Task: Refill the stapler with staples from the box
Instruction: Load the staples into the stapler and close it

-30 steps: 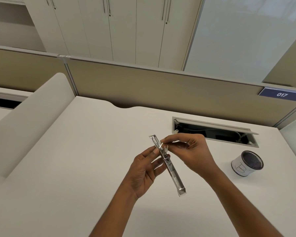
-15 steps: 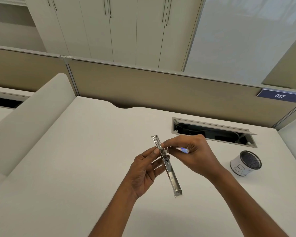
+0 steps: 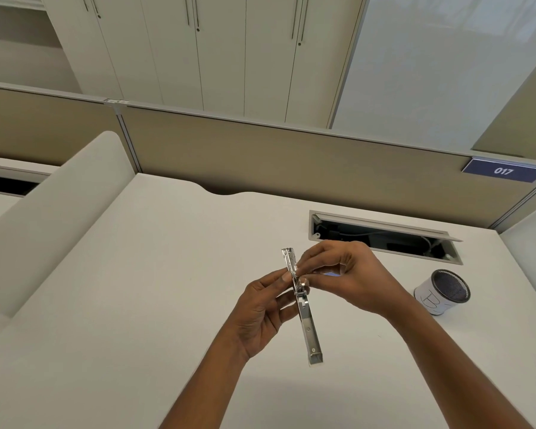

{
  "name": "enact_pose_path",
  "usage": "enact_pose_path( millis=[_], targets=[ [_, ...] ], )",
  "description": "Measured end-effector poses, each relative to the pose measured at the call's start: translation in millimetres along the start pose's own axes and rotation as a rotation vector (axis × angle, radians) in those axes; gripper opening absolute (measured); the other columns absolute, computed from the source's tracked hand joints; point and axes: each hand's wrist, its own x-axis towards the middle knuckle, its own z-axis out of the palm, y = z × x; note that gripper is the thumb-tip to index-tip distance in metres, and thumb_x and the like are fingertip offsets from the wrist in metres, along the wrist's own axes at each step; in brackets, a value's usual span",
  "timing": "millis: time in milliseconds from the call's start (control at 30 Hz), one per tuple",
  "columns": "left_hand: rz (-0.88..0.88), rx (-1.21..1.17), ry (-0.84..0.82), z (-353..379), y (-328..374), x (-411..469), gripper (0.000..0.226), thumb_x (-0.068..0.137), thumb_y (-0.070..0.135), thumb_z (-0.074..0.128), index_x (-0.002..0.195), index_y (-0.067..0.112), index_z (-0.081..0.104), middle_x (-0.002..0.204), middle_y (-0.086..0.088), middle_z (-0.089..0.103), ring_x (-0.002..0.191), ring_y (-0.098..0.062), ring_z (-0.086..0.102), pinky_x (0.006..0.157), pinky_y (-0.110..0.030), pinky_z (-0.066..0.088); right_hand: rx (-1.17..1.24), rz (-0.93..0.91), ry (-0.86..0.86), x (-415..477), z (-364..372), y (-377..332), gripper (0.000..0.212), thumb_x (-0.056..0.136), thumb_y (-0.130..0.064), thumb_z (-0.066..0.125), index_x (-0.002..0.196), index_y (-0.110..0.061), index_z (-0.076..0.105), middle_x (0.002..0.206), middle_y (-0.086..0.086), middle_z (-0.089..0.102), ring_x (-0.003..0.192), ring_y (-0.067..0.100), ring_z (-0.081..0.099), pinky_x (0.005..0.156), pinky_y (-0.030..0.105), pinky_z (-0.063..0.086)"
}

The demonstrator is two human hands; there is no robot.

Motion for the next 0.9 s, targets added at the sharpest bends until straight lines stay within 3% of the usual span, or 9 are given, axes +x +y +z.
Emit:
enact_pose_path(
  millis=[167,300,400,733,900],
  targets=[
    [-0.002,-0.014,0.011,0.2,-2.0,0.2,0.054,0.072,0.029,0.093,0.118,0.006,0.076,0.098,-0.010,0.078,0.093,-0.020,0.076,0.066,-0.026,0.062,0.053,0.123,-0.012,2.4,-2.8,3.7,0.016,0.078,-0.018,0.087,0.092,-0.025,0.085,0.088,-0.004,0.072,0.083,0.012,0.070,0.070,0.025,0.055],
    [-0.003,-0.033,0.031,0.3,-4.6,0.2,0.037,0.083,0.021,0.080,0.115,0.005,0.077,0.096,-0.009,0.078,0.091,-0.022,0.076,0.065,-0.027,0.062,0.139,0.158,-0.057,2.5,-5.4,5.0,0.014,0.079,-0.019,0.086,0.091,-0.024,0.085,0.089,-0.002,0.076,0.085,0.013,0.073,0.072,0.020,0.054],
    [-0.010,-0.038,0.035,0.6,-5.4,-0.3,0.030,0.088,0.018,0.073,0.115,0.005,0.077,0.096,-0.010,0.078,0.090,-0.022,0.076,0.065,-0.027,0.062,0.139,0.167,-0.074,1.5,-6.5,5.8,0.013,0.080,-0.022,0.086,0.093,-0.025,0.084,0.092,-0.002,0.077,0.089,0.017,0.074,0.077,0.025,0.057],
    [-0.008,-0.030,0.019,1.4,-7.5,-0.6,0.048,0.074,0.025,0.090,0.115,0.003,0.076,0.100,-0.010,0.078,0.089,-0.021,0.076,0.067,-0.027,0.062,0.148,0.180,-0.087,-2.4,-7.1,6.6,0.011,0.083,-0.024,0.083,0.094,-0.023,0.084,0.094,-0.001,0.077,0.091,0.017,0.073,0.081,0.026,0.058],
    [-0.010,-0.037,0.034,0.7,-10.2,-0.3,0.039,0.082,0.020,0.081,0.116,0.003,0.076,0.100,-0.011,0.078,0.092,-0.023,0.076,0.067,-0.028,0.062,0.072,0.146,-0.058,-3.3,-5.5,6.5,0.010,0.083,-0.020,0.083,0.093,-0.024,0.084,0.091,-0.003,0.077,0.088,0.015,0.074,0.077,0.023,0.056]
  ],
)
